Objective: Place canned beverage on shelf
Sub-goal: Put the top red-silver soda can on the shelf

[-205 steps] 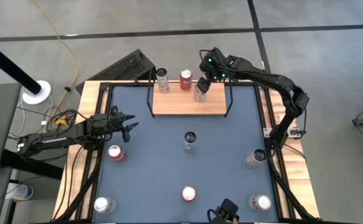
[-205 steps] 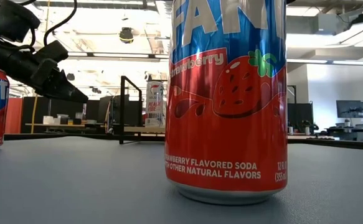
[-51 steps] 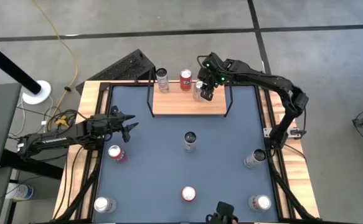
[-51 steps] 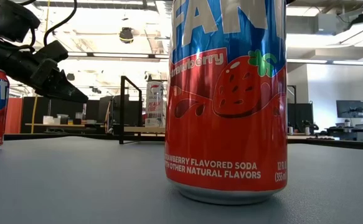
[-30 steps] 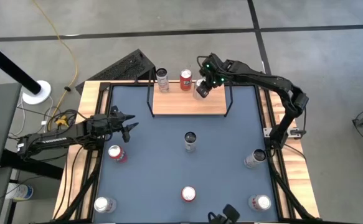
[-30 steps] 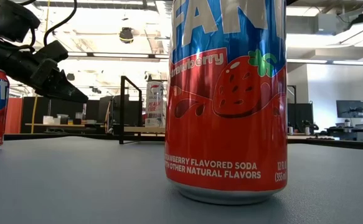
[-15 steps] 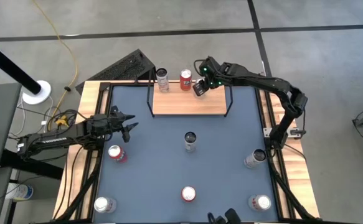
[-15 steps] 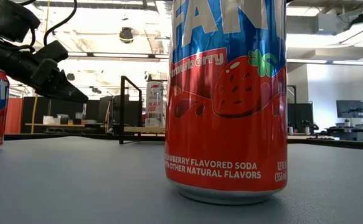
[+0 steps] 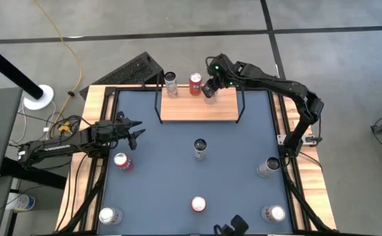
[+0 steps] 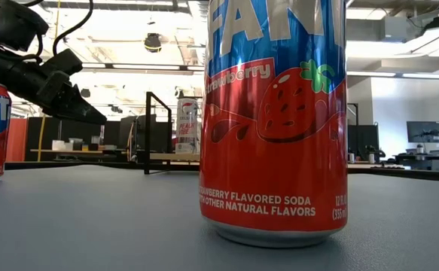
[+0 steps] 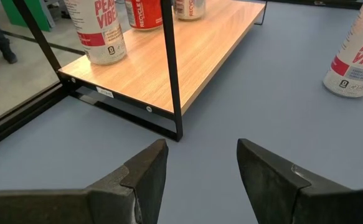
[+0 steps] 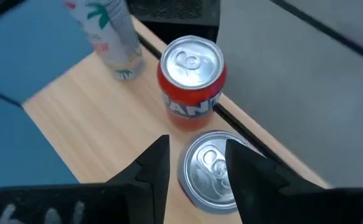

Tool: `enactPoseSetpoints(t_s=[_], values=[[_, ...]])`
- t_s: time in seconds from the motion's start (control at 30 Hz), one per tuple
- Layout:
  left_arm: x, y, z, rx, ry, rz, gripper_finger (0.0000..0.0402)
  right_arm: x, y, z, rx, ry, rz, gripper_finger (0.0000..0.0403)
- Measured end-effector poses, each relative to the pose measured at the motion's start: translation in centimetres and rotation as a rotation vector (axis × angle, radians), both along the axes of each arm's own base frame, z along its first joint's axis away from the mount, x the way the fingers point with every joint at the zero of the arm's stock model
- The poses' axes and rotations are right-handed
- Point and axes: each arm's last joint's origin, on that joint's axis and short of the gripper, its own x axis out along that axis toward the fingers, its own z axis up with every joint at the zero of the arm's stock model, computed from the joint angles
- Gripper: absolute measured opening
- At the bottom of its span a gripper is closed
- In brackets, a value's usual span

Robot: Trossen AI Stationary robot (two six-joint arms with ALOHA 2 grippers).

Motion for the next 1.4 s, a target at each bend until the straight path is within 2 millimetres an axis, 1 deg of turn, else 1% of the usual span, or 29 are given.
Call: enactPoseSetpoints(t_s=[0.13, 0.27, 0.33, 0.43, 0.57, 0.63, 0.83, 1.0, 1.1, 1.27, 1.4], values=[[0.0, 0.0, 0.0, 0.0, 0.0, 0.0, 0.0184, 0.0, 0.0, 0.0, -0.047, 0.045, 0.083, 0.0159], [0.0, 0.0, 0.0, 0.0, 0.0, 0.0, 0.0184, -0.1, 0.1, -0.1, -0.139, 0.157, 0.236, 0.0159], [0.0, 0.0, 0.0, 0.0, 0.0, 0.0, 0.0184, -0.2, 0.1, -0.2, -0.15, 0.184, 0.263, 0.0159], [0.0, 0.0, 0.0, 0.0, 0.0, 0.0, 0.0184, -0.7, -0.5, -0.3, -0.14, 0.194, 0.26, 0.0155], [0.0, 0.0, 0.0, 0.0, 0.0, 0.0, 0.0184, -1.6, -1.5, -0.5, -0.051, 0.146, 0.294, 0.0148], [0.0, 0.0, 0.0, 0.0, 0.0, 0.0, 0.0184, -1.9, -2.0, -0.6, -0.026, 0.131, 0.284, 0.0144], [0.0, 0.0, 0.0, 0.0, 0.0, 0.0, 0.0184, -2.0, -2.0, -1.0, -0.009, 0.135, 0.275, 0.0136], [0.0, 0.0, 0.0, 0.0, 0.0, 0.0, 0.0184, -1.4, -1.8, -1.9, 0.007, 0.16, 0.291, 0.0136], [0.0, 0.0, 0.0, 0.0, 0.0, 0.0, 0.0184, -0.5, -1.8, -2.6, 0.001, 0.173, 0.306, 0.0136], [0.0, 0.0, 0.0, 0.0, 0.0, 0.0, 0.0184, -0.4, -2.3, -3.4, 0.025, 0.195, 0.27, 0.0136], [0.0, 0.0, 0.0, 0.0, 0.001, 0.0, 0.0184, -0.3, -2.3, -3.5, 0.044, 0.184, 0.237, 0.0136]])
